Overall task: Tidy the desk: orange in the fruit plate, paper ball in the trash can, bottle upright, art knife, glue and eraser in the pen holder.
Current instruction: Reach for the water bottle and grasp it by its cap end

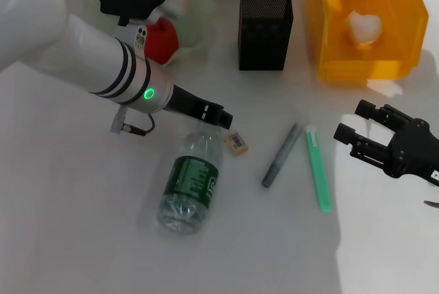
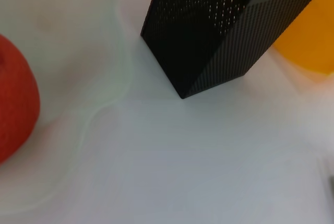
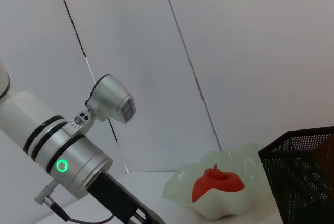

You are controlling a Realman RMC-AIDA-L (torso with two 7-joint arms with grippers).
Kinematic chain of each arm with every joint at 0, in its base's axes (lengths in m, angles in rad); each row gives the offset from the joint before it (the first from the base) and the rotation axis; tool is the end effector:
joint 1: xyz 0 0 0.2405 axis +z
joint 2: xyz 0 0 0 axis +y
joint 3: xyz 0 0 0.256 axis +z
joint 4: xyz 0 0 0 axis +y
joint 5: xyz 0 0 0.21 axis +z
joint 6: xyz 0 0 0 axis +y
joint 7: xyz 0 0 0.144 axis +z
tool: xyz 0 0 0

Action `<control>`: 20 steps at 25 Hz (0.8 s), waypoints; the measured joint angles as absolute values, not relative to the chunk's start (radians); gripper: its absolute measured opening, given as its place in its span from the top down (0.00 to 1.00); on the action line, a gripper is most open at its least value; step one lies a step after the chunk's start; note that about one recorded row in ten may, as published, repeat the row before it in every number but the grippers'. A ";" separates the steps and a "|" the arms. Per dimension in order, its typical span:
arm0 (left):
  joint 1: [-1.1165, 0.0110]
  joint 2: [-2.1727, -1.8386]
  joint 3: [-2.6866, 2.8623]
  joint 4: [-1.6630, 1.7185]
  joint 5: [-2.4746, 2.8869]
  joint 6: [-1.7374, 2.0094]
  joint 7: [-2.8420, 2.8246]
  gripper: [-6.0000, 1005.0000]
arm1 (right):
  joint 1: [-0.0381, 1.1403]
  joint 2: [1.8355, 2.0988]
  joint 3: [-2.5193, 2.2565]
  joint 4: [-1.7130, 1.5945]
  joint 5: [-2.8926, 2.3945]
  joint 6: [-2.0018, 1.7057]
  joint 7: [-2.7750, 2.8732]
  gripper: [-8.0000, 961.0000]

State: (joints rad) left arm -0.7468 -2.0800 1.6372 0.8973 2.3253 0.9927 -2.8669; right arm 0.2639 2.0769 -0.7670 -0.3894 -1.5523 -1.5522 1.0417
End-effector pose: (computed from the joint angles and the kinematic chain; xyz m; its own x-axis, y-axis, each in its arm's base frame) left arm -0.1712 0.3873 -0.0902 0.5818 0.8091 0.0828 0.7683 -0.5134 -0.3822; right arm 0.3206 0.2538 -0.0135 0.5729 -0.2767 -0.7715 -0.6494 -0.7275 -0.2213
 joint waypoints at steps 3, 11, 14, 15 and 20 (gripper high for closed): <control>-0.740 -2.080 1.638 0.898 2.325 0.992 -2.867 0.41 | 0.264 2.077 -0.767 -0.388 -1.552 -1.552 1.042 0.20; -0.714 -2.079 1.642 0.942 2.325 1.005 -2.836 0.53 | 0.261 2.077 -0.763 -0.386 -1.552 -1.554 1.043 0.20; -0.714 -2.079 1.642 0.942 2.325 1.005 -2.836 0.53 | 0.261 2.077 -0.762 -0.386 -1.552 -1.555 1.045 0.20; -0.660 -2.075 1.643 1.041 2.324 1.010 -2.818 0.54 | 0.261 2.077 -0.762 -0.386 -1.552 -1.555 1.046 0.20; -0.579 -2.073 1.628 1.177 2.307 1.022 -2.768 0.54 | 0.263 2.077 -0.764 -0.386 -1.552 -1.555 1.058 0.20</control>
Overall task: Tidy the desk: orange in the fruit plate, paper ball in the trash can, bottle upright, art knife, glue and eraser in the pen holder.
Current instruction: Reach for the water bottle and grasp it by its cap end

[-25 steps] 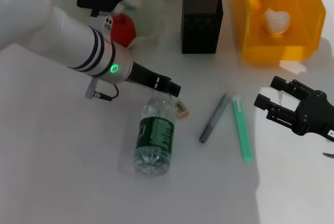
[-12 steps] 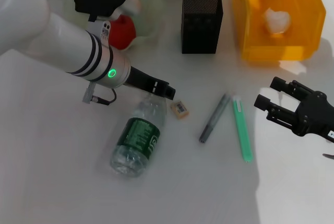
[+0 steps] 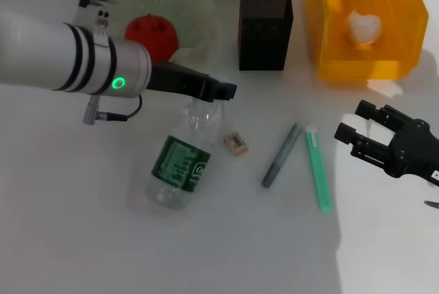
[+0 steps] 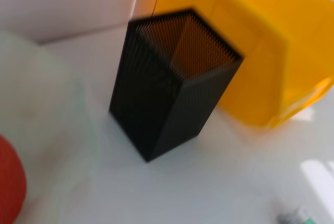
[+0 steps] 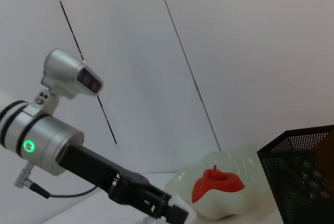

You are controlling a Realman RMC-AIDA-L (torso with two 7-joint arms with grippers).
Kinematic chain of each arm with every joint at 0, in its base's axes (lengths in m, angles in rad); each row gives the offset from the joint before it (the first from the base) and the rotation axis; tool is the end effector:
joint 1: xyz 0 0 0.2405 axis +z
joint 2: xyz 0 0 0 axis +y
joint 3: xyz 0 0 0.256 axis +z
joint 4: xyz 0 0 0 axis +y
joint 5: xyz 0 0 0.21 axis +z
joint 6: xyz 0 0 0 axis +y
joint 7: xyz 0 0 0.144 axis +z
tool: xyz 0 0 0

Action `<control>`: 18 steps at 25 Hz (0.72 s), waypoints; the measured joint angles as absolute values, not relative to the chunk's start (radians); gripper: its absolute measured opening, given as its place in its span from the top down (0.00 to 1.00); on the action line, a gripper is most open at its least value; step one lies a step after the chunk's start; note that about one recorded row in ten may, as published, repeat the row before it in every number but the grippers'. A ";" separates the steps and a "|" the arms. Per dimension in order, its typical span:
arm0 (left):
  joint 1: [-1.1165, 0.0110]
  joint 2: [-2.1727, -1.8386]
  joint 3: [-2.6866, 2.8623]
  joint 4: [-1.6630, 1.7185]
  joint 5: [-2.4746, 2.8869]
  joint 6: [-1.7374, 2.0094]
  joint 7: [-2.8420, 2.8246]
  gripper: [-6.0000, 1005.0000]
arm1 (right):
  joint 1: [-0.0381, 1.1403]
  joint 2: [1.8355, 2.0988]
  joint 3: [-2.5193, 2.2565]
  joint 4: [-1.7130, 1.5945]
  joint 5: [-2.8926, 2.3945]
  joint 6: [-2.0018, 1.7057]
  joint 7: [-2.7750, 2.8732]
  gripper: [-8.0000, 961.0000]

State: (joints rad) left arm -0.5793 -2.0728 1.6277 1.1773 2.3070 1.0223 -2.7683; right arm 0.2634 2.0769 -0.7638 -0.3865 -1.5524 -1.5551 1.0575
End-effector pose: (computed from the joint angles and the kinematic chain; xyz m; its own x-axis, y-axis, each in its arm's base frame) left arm -0.1582 0.3737 -0.0632 0.6859 0.7073 0.1710 0.7118 -0.6034 -0.3596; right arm 0.3207 0.2532 -0.0134 0.5589 -0.2885 -0.7774 -0.6604 -0.7219 -0.2068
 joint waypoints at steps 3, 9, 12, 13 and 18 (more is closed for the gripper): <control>-0.471 -2.071 1.534 1.265 2.120 1.045 -2.552 0.54 | 0.267 2.077 -0.766 -0.386 -1.550 -1.556 1.061 0.20; -0.396 -2.069 1.367 1.198 1.808 1.133 -2.244 0.57 | 0.279 2.077 -0.767 -0.387 -1.550 -1.557 1.086 0.20; -0.389 -2.069 1.308 1.144 1.732 1.171 -2.162 0.58 | 0.286 2.078 -0.767 -0.387 -1.550 -1.562 1.104 0.20; -0.389 -2.069 1.308 1.144 1.732 1.171 -2.162 0.64 | 0.289 2.078 -0.767 -0.387 -1.550 -1.565 1.110 0.20; -0.413 -2.065 1.132 1.009 1.644 1.288 -2.039 0.89 | 0.298 2.079 -0.759 -0.389 -1.546 -1.577 1.121 0.20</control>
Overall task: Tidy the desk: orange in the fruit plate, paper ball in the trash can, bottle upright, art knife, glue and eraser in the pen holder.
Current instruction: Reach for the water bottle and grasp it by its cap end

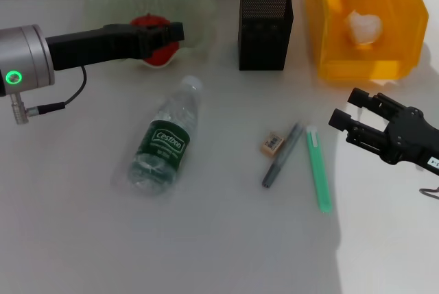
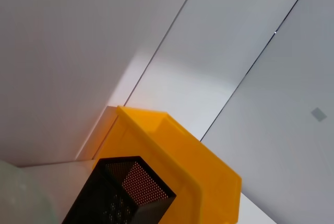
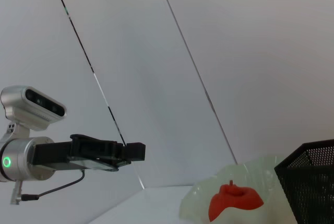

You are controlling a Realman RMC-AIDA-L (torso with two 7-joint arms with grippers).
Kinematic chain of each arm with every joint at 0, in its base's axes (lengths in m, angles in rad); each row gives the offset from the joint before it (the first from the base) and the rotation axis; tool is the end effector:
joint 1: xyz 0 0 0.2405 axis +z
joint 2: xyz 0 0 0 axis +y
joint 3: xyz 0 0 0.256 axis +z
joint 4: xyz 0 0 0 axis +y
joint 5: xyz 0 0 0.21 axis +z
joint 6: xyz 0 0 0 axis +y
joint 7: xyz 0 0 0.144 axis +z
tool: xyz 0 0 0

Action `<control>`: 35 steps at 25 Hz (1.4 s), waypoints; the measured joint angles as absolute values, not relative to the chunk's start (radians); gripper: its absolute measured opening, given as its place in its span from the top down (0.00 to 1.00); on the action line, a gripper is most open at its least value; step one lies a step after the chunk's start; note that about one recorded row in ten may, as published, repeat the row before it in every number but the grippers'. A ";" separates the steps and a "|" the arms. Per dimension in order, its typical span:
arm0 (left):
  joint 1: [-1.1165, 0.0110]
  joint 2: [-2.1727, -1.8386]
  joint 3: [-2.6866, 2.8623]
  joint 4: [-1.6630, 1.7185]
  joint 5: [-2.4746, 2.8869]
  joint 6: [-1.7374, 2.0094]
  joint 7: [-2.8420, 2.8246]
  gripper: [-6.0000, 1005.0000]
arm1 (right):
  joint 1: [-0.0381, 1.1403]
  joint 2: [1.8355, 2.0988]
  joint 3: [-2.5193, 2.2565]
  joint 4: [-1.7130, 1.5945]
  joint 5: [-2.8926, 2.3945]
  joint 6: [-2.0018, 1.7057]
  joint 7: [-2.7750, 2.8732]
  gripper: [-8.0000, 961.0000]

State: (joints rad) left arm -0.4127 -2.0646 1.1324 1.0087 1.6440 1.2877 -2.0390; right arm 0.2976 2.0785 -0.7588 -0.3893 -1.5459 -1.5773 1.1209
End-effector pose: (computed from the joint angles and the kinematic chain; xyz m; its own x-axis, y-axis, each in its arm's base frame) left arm -0.2064 0.3582 0.0191 0.5447 0.5696 0.6155 0.7332 -0.6797 -0.0198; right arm 0.3089 0.2635 -0.0115 0.5176 -0.3027 -0.8003 -0.6616 -0.7347 -0.1501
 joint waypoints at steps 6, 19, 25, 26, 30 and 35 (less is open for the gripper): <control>-0.478 -2.056 1.131 1.014 1.728 1.278 -2.113 0.90 | 0.298 2.079 -0.756 -0.394 -1.545 -1.583 1.121 0.20; -0.690 -2.069 1.146 1.088 2.277 1.276 -2.540 0.62 | 0.270 2.071 -0.693 -0.396 -1.544 -1.576 1.113 0.20; -0.686 -2.070 1.169 1.171 2.386 1.281 -2.635 0.31 | 0.262 2.073 -0.692 -0.388 -1.545 -1.566 1.085 0.20; -0.686 -2.070 1.169 1.171 2.386 1.281 -2.635 0.30 | 0.261 2.074 -0.692 -0.388 -1.546 -1.562 1.085 0.20; -0.641 -2.061 1.158 1.273 2.443 1.309 -2.693 0.30 | 0.260 2.075 -0.692 -0.388 -1.548 -1.556 1.085 0.20; -0.652 -2.063 1.157 1.305 2.603 1.326 -2.748 0.29 | 0.260 2.075 -0.692 -0.389 -1.549 -1.555 1.084 0.20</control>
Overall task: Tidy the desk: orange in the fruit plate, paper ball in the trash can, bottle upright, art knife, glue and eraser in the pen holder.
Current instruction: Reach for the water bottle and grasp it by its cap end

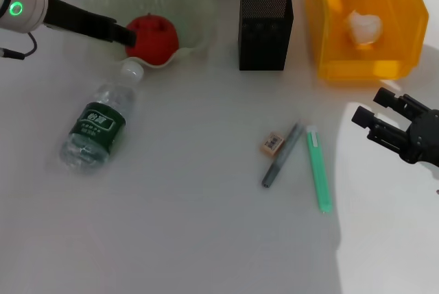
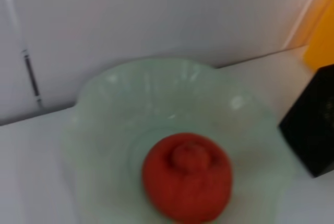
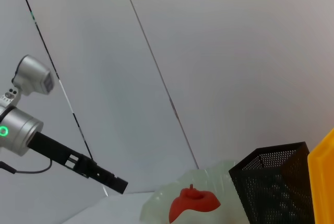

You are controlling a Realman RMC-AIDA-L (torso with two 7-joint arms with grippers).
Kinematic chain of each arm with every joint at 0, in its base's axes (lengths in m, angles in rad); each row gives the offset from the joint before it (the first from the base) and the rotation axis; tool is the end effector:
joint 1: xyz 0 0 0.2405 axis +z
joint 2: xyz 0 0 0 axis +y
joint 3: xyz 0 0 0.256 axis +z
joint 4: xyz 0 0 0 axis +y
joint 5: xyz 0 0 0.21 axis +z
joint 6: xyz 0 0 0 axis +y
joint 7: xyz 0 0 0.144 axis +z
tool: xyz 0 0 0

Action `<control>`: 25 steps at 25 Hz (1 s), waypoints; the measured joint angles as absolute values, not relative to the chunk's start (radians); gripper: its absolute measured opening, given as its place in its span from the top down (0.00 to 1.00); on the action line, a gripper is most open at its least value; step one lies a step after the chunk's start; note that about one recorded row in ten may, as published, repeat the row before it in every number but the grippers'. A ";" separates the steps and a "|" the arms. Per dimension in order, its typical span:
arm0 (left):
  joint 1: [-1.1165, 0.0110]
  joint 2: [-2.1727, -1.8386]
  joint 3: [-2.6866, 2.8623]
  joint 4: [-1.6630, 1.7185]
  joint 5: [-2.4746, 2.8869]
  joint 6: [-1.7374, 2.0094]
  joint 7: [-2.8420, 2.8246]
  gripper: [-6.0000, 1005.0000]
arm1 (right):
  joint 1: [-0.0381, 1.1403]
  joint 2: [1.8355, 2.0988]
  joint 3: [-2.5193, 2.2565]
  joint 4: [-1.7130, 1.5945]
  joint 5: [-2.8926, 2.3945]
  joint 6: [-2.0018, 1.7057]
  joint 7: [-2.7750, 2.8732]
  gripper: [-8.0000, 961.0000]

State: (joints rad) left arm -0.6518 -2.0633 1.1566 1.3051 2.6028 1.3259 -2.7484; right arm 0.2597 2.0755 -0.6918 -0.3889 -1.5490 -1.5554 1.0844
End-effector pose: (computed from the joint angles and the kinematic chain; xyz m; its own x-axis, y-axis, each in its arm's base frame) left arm -0.1805 0.4099 0.0492 0.6145 0.7527 0.2364 0.7262 -0.4224 -0.5425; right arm 0.3266 0.2565 -0.0018 0.5178 -0.2757 -0.8099 -0.7044 -0.6747 -0.2206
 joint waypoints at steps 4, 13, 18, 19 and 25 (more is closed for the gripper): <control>-0.693 -2.065 1.157 1.233 2.687 1.307 -2.755 0.29 | 0.263 2.075 -0.692 -0.388 -1.549 -1.552 1.084 0.20; -0.733 -2.066 1.170 1.127 2.721 1.274 -2.750 0.30 | 0.259 2.077 -0.692 -0.388 -1.549 -1.548 1.084 0.20; -0.741 -2.069 1.198 1.113 2.720 1.279 -2.738 0.30 | 0.259 2.077 -0.692 -0.388 -1.549 -1.545 1.084 0.20; -0.743 -2.069 1.207 1.105 2.720 1.276 -2.738 0.31 | 0.259 2.077 -0.692 -0.388 -1.549 -1.545 1.084 0.20; -0.770 -2.071 1.242 1.039 2.723 1.245 -2.743 0.31 | 0.259 2.077 -0.695 -0.388 -1.549 -1.539 1.084 0.20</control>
State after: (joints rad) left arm -0.7699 -2.0709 1.2418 1.0392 2.7230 1.2449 -2.7426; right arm 0.2592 2.0770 -0.6954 -0.3875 -1.5494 -1.5392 1.0844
